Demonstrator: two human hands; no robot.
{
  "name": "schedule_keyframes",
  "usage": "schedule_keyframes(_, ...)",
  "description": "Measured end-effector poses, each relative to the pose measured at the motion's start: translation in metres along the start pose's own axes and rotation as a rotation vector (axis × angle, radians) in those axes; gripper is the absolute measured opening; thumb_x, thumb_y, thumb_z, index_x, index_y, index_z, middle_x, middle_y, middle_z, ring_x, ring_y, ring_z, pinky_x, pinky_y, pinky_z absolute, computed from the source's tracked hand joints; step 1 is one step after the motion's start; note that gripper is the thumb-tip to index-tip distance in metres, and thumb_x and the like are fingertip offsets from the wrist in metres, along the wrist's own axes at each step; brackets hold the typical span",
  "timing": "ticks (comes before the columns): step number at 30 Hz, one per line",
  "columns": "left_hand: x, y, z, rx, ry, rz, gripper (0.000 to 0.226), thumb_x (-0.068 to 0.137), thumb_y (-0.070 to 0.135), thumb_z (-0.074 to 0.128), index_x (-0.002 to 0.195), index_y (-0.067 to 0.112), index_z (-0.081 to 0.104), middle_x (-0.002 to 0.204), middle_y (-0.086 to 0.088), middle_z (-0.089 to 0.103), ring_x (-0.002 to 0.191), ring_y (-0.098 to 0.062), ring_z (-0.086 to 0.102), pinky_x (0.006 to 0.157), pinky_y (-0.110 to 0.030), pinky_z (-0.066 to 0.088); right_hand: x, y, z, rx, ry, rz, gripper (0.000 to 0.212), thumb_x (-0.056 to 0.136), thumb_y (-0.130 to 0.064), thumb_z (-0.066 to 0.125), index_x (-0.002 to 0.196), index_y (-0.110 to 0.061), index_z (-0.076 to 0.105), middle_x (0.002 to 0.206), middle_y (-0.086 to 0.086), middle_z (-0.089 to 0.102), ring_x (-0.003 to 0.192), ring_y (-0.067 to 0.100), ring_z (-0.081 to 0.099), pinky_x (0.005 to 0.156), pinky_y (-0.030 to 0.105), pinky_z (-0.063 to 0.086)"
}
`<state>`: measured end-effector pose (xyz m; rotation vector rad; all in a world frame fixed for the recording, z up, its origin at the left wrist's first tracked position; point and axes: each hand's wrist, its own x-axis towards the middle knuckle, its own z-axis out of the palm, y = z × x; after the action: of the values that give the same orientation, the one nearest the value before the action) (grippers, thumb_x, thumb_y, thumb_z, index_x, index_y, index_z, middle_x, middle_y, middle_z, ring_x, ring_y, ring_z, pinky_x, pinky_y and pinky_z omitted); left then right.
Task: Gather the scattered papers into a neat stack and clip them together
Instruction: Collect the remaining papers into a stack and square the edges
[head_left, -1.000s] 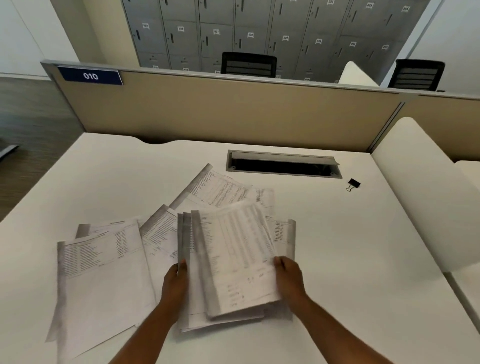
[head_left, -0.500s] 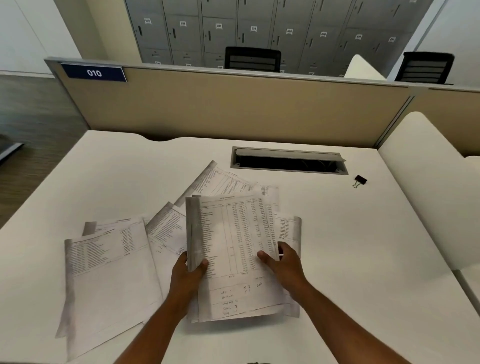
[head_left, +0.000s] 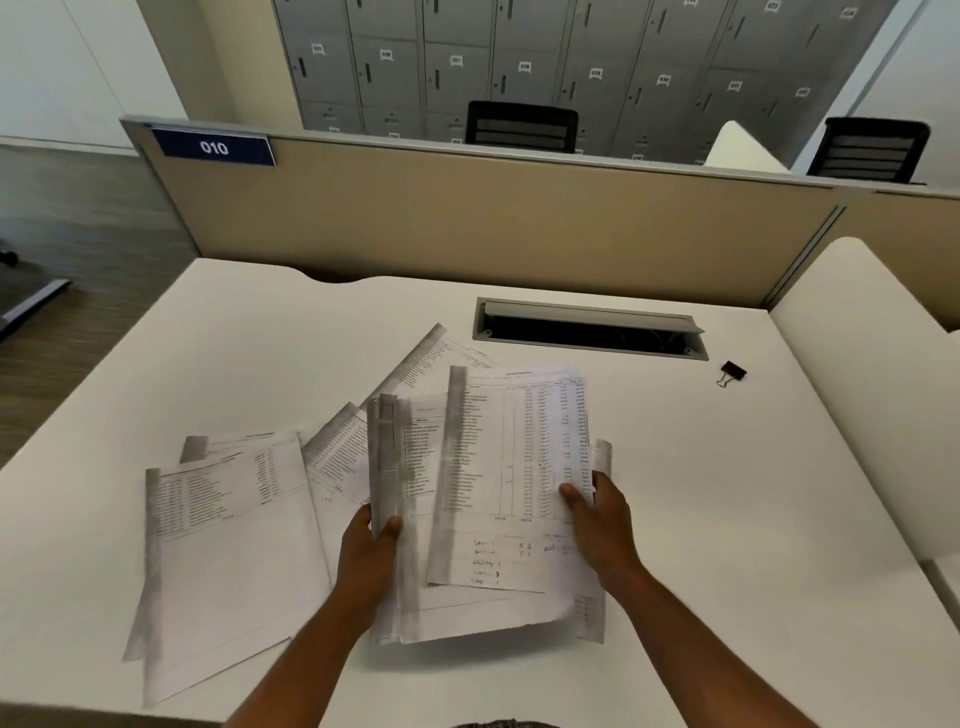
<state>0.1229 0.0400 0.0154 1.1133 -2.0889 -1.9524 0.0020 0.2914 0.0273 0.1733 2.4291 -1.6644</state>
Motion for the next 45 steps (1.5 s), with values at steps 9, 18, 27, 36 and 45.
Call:
schedule_keyframes(9, 0.001, -0.008, -0.021, -0.03, 0.072, -0.07, 0.032, 0.1, 0.029, 0.05, 0.13, 0.016, 0.05, 0.116, -0.003, 0.063, 0.104, -0.03, 0.062, 0.089, -0.047, 0.053, 0.034, 0.027, -0.068, -0.077, 0.384, 0.044, 0.014, 0.098, -0.015, 0.059, 0.109, -0.01, 0.064, 0.106, 0.015, 0.07, 0.098, 0.036, 0.066, 0.087, 0.045, 0.054)
schedule_keyframes(18, 0.001, -0.001, -0.018, -0.084, 0.042, -0.092, 0.04, 0.098, 0.034, 0.052, 0.136, 0.021, 0.047, 0.121, -0.004, 0.062, 0.109, -0.032, 0.06, 0.094, -0.054, 0.052, 0.011, 0.031, -0.048, 0.043, 0.053, 0.089, 0.027, 0.099, -0.008, 0.059, 0.125, -0.012, 0.066, 0.115, 0.009, 0.073, 0.1, 0.025, 0.069, 0.081, 0.032, 0.053)
schedule_keyframes(27, -0.006, -0.008, 0.005, 0.022, 0.034, -0.049, 0.026, 0.101, 0.019, 0.048, 0.127, 0.018, 0.05, 0.114, -0.006, 0.064, 0.101, -0.026, 0.063, 0.083, -0.047, 0.058, -0.031, -0.001, 0.017, 0.301, -0.258, 0.286, 0.023, 0.103, -0.026, 0.052, 0.116, -0.025, 0.071, 0.112, 0.0, 0.077, 0.106, 0.026, 0.072, 0.098, 0.05, 0.057)
schedule_keyframes(36, -0.003, -0.002, 0.013, 0.059, 0.004, -0.099, 0.026, 0.101, 0.017, 0.046, 0.127, 0.017, 0.045, 0.118, -0.005, 0.058, 0.104, -0.024, 0.058, 0.086, -0.036, 0.05, -0.027, 0.009, 0.019, 0.017, -0.352, 0.204, 0.039, 0.091, -0.037, 0.074, 0.128, -0.033, 0.061, 0.127, -0.012, 0.069, 0.114, 0.011, 0.066, 0.097, 0.033, 0.055)
schedule_keyframes(45, 0.003, -0.007, -0.006, -0.121, -0.14, -0.241, 0.037, 0.098, 0.023, 0.055, 0.133, 0.019, 0.043, 0.119, -0.009, 0.063, 0.102, -0.03, 0.065, 0.081, -0.046, 0.058, -0.017, 0.016, 0.009, 0.001, -0.287, 0.185, 0.033, 0.098, -0.014, 0.062, 0.129, -0.024, 0.056, 0.129, -0.005, 0.066, 0.115, 0.018, 0.064, 0.103, 0.042, 0.053)
